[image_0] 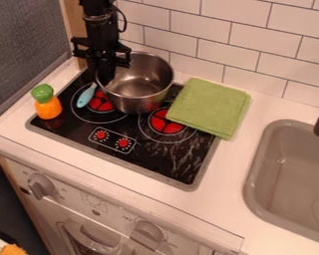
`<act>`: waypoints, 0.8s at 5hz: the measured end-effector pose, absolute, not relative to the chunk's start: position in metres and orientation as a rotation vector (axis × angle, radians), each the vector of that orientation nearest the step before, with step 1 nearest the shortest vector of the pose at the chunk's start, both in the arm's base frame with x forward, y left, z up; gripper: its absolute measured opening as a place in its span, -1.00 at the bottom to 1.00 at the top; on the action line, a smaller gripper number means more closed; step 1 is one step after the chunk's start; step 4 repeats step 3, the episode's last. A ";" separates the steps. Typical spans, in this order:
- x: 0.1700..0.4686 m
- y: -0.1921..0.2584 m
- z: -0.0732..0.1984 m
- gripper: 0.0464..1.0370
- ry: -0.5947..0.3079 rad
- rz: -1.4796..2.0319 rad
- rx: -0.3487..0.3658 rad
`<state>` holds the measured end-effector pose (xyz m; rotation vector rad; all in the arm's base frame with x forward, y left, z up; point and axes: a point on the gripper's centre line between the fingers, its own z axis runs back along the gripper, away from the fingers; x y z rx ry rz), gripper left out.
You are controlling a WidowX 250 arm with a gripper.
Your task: Moove the silver pot between two burners
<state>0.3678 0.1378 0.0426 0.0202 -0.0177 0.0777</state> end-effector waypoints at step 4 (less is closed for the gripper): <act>0.355 0.127 0.115 0.94 -0.195 -0.034 0.084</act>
